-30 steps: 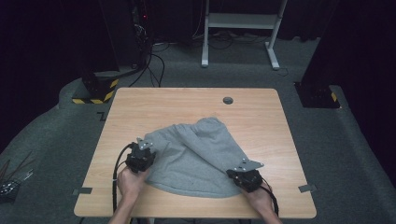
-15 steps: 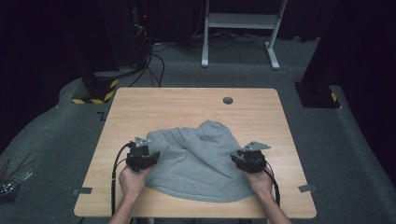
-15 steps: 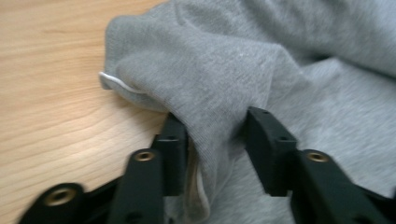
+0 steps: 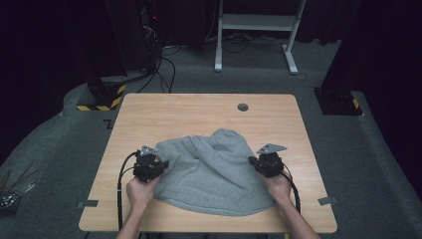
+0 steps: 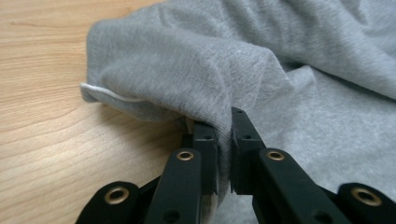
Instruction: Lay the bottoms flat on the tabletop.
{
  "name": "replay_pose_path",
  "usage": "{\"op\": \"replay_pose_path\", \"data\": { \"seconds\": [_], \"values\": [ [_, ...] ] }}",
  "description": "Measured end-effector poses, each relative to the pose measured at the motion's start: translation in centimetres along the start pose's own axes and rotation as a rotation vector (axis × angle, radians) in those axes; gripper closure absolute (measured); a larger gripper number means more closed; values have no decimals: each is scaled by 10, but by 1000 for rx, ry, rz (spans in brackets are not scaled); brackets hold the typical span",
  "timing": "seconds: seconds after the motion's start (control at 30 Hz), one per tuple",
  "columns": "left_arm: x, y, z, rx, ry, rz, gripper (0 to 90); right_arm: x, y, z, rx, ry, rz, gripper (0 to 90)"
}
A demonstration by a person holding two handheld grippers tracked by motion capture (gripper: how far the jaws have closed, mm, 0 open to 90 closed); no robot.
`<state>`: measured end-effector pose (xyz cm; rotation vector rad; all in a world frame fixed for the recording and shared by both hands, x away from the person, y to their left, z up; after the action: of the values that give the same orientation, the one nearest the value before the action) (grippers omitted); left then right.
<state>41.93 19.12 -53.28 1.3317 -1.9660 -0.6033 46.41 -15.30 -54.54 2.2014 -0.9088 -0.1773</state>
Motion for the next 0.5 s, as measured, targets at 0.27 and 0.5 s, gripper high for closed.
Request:
{"op": "replay_pose_path", "data": {
  "seconds": [0.27, 0.5],
  "values": [
    [14, 0, 45, -157, -100, 23, 834, -4, 32, 45, -30, 14, 24, 886],
    [13, 8, 31, -73, -53, 11, 646, -1, 26, 39, -6, -5, 17, 761]
  ]
}}
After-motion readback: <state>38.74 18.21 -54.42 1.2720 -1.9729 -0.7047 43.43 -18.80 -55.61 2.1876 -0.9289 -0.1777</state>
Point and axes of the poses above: each handheld gripper's, and its own axes: y roughly backward along the jaws, z roughly out of its underside, x roughly to its right, the point moved 8 cm from there along -y, roughly forward along the jaws, and after that the axes turned 11 degrees about y, right-handed, at the moved point
